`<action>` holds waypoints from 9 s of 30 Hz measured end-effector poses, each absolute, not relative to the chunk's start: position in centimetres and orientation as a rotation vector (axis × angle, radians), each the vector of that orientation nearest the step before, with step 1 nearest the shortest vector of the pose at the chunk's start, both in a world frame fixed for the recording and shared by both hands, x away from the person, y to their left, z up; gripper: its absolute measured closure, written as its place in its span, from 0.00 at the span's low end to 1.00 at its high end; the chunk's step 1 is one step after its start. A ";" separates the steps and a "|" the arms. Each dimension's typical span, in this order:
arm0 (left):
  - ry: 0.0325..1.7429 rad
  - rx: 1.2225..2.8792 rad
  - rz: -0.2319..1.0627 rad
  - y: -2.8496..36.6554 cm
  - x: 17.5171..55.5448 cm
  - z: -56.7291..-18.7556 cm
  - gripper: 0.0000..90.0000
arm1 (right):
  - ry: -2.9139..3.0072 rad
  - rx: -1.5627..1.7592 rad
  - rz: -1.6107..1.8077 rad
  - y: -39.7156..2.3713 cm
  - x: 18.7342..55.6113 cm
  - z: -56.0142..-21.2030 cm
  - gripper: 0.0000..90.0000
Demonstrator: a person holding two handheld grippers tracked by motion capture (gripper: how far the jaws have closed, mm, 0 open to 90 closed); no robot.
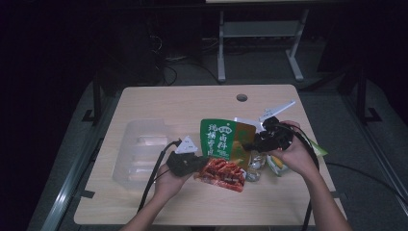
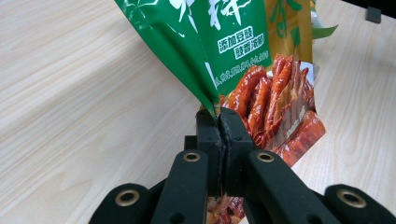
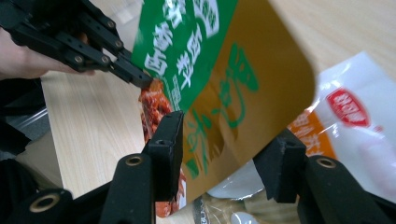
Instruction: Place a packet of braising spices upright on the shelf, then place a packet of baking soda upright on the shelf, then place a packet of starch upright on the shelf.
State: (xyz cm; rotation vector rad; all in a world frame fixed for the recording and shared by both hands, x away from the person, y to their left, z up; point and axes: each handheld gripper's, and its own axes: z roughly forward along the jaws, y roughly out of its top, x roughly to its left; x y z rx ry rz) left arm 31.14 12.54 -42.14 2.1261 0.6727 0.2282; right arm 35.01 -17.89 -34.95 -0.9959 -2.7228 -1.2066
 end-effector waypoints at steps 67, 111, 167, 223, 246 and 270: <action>0.754 2.081 0.181 13.1 27.9 -42.5 0.59 | -2.539 -1.050 -1.369 -17.0 31.1 -41.3 0.99; 0.607 2.050 0.150 16.6 24.0 -41.5 0.27 | -2.705 -0.959 -1.423 -13.7 32.5 -33.0 1.00; 0.537 2.097 0.098 15.7 23.4 -42.5 0.26 | -2.626 -0.701 -1.455 4.4 43.3 -28.7 1.00; 0.566 2.121 0.086 15.5 24.0 -43.2 0.26 | -2.632 -0.762 -1.386 10.2 46.0 -35.5 1.00; 0.568 2.125 0.082 15.2 24.1 -43.2 0.26 | -2.605 -0.834 -1.422 8.4 45.9 -39.8 0.98; 0.561 2.119 0.070 15.1 24.1 -43.1 0.26 | -2.577 -0.818 -1.459 3.7 44.7 -36.3 0.69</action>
